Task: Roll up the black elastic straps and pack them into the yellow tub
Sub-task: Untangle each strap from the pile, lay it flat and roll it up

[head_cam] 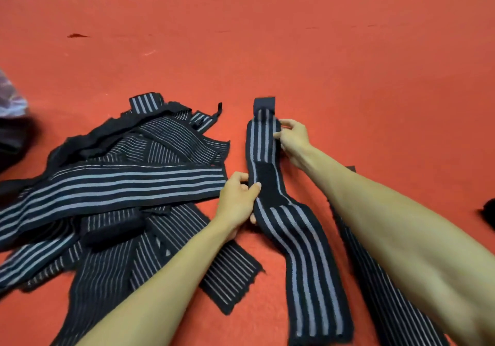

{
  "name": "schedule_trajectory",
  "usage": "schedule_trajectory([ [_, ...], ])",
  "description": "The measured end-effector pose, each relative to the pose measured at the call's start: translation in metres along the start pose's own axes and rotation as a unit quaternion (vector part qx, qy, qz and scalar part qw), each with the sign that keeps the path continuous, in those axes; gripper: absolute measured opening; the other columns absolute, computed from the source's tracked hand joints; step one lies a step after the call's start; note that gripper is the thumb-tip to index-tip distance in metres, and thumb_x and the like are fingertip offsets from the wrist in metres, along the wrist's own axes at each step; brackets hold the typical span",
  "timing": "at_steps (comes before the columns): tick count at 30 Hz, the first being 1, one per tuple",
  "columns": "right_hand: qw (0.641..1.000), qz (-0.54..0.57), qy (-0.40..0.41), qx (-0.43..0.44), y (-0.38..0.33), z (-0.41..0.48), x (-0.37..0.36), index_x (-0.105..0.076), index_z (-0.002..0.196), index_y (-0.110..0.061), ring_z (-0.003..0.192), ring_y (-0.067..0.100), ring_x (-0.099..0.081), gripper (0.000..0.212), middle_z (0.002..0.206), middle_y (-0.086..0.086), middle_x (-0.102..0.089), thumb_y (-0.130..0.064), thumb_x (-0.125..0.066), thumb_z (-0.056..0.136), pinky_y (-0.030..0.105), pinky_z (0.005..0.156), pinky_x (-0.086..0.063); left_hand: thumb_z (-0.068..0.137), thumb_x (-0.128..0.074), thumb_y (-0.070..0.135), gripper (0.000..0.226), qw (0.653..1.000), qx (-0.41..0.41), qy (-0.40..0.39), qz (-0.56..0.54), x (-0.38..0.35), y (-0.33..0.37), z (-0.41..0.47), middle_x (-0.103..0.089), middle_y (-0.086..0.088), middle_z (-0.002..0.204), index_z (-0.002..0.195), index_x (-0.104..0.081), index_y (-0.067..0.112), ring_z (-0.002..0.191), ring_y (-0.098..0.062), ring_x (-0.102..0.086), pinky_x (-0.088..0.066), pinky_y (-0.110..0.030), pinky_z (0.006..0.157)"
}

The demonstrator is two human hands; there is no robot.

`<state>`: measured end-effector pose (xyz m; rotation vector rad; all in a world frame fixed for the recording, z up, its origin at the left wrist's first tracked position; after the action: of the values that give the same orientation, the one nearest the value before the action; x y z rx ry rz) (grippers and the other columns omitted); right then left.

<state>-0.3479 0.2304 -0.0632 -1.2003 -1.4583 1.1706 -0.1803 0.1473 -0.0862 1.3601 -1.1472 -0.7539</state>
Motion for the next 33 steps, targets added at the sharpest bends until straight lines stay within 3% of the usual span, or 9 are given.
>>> schedule_trajectory([
  [2,0.998,-0.03,-0.039,-0.025,0.01,0.003,-0.003,-0.048,0.126,-0.011,0.056,0.01,-0.056,0.044,0.086,0.008,-0.062,0.009,-0.048,0.087,0.022,0.045,-0.044,0.097,-0.054,0.017,0.015,0.998,0.011,0.027,0.053,-0.003,-0.003,0.009,-0.052,-0.004,0.058,0.108,-0.05,0.007,0.028,-0.011,-0.04,-0.033,-0.021,0.036],
  [6,0.994,-0.079,-0.067,-0.015,0.015,0.0,0.008,-0.047,0.132,-0.005,0.1,0.022,-0.061,0.046,0.101,0.006,-0.06,0.007,-0.055,0.088,0.036,0.093,-0.053,0.097,-0.054,0.02,0.015,0.994,0.014,0.037,0.098,-0.005,0.0,0.012,-0.059,-0.01,0.06,0.105,-0.052,0.008,0.026,-0.01,-0.041,-0.03,-0.019,0.034],
  [12,0.959,-0.242,-0.146,-0.023,0.004,-0.066,0.055,-0.054,0.099,-0.006,0.049,0.019,-0.057,0.007,0.071,0.012,-0.059,-0.001,-0.054,0.094,0.029,0.05,-0.052,0.092,-0.062,0.032,0.019,0.996,0.026,0.034,0.077,-0.006,0.003,-0.012,-0.071,-0.003,0.089,0.104,-0.057,0.017,0.058,-0.013,-0.06,-0.041,-0.023,0.048],
  [14,0.937,-0.264,-0.216,-0.074,0.003,-0.097,0.07,-0.053,0.083,-0.005,0.043,0.018,-0.054,0.016,0.068,0.011,-0.054,-0.01,-0.054,0.098,0.026,0.042,-0.05,0.091,-0.063,0.03,0.024,0.997,0.038,-0.001,0.065,-0.005,0.006,-0.03,-0.069,-0.002,0.084,0.109,-0.055,0.016,0.051,-0.009,-0.056,-0.042,-0.023,0.046],
  [17,0.902,-0.313,-0.274,-0.113,0.002,-0.138,0.088,-0.055,0.089,-0.002,0.05,0.024,-0.063,0.031,0.071,0.009,-0.055,-0.031,-0.057,0.098,0.03,0.045,-0.053,0.089,-0.067,0.022,0.035,0.996,0.056,-0.06,0.031,-0.004,0.006,-0.059,-0.07,-0.009,0.09,0.118,-0.052,0.01,0.068,-0.017,-0.062,-0.055,-0.034,0.061],
  [19,0.891,-0.32,-0.298,-0.12,0.001,-0.162,0.096,-0.054,0.095,0.0,0.055,0.024,-0.066,0.032,0.077,0.01,-0.056,-0.032,-0.058,0.096,0.032,0.048,-0.056,0.089,-0.067,0.018,0.039,0.992,0.078,-0.095,0.006,-0.003,0.006,-0.081,-0.066,-0.013,0.089,0.121,-0.046,0.01,0.075,-0.022,-0.06,-0.055,-0.031,0.06],
  [26,0.905,-0.276,-0.306,-0.109,0.003,-0.2,0.103,-0.052,0.084,-0.003,0.051,0.017,-0.061,0.018,0.069,0.014,-0.058,-0.011,-0.067,0.09,0.028,0.052,-0.057,0.089,-0.063,0.001,0.032,0.993,0.076,-0.083,-0.02,-0.007,0.002,-0.123,-0.069,-0.012,0.086,0.12,-0.053,0.0,0.068,-0.019,-0.063,-0.05,-0.027,0.055],
  [29,0.917,-0.258,-0.285,-0.103,0.001,-0.214,0.096,-0.048,0.067,-0.007,0.045,0.015,-0.061,0.029,0.056,0.01,-0.059,-0.006,-0.065,0.09,0.023,0.043,-0.052,0.089,-0.065,0.002,0.031,0.996,0.065,-0.06,0.013,0.005,0.004,-0.129,-0.07,-0.009,0.08,0.118,-0.054,0.0,0.062,-0.016,-0.064,-0.051,-0.024,0.049],
  [33,0.909,-0.279,-0.296,-0.094,0.003,-0.224,0.082,-0.052,0.071,0.0,0.047,0.02,-0.065,0.023,0.058,0.017,-0.063,-0.002,-0.064,0.09,0.027,0.046,-0.056,0.085,-0.073,0.012,0.036,0.993,0.034,-0.028,0.114,0.024,0.002,-0.126,-0.073,-0.01,0.078,0.115,-0.057,0.001,0.047,-0.017,-0.061,-0.048,-0.026,0.045],
])
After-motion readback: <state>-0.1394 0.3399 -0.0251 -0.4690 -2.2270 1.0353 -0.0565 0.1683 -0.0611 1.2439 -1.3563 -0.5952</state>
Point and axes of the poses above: each hand's wrist, its own z-axis towards the middle knuckle, its own x-axis out of the back of the hand, y = z × x, the point moved 1 cm from there along z, towards the middle knuckle
